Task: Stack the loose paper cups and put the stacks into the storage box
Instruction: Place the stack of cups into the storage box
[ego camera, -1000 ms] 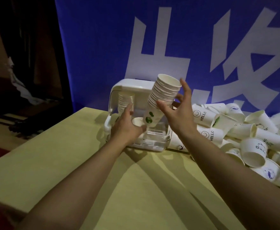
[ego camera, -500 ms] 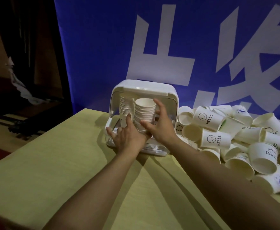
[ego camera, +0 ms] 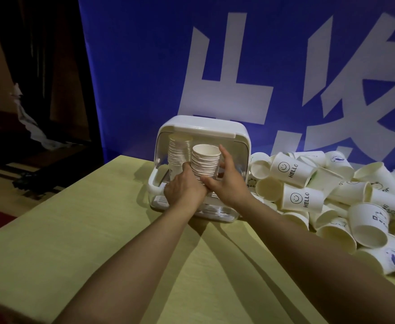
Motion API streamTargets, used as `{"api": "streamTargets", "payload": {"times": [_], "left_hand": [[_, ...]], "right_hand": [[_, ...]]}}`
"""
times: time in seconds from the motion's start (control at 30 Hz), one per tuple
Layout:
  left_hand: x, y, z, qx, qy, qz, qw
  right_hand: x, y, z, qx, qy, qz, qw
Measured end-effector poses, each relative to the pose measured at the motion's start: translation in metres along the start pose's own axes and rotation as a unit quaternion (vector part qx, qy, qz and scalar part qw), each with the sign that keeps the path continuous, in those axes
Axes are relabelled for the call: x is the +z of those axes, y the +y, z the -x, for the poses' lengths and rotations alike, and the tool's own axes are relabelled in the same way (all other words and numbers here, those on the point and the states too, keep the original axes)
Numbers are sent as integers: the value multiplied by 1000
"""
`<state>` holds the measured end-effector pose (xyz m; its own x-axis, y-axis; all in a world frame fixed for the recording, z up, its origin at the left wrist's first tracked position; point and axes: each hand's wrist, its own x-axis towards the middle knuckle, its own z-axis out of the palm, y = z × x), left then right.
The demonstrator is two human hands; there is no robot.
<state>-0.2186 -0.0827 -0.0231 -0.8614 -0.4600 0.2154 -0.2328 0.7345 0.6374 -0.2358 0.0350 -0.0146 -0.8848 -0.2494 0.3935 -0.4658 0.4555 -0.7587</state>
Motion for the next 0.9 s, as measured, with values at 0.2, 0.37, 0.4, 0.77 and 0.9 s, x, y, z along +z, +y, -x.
{"api": "streamTargets", "payload": {"times": [0.2,0.37,0.4,0.77,0.9], "left_hand": [[-6,12,-16,-17,-23,38,999],[-3,22,-24,-38,-57,106,992],[-1,24,-25,-46,-70,133,988],[20,28,-39,-90,-21,205,974],[25,32,-43,-112,1,220,969]], "right_hand": [[-31,-6,-17,-90,164,75,979],[-65,-22,-65,-87,113,195,970],[-68,-24,-72,-73,82,208,972],[-84,-22,-82,-64,16,270,961],[-83,-18,-82,-67,37,255,964]]}}
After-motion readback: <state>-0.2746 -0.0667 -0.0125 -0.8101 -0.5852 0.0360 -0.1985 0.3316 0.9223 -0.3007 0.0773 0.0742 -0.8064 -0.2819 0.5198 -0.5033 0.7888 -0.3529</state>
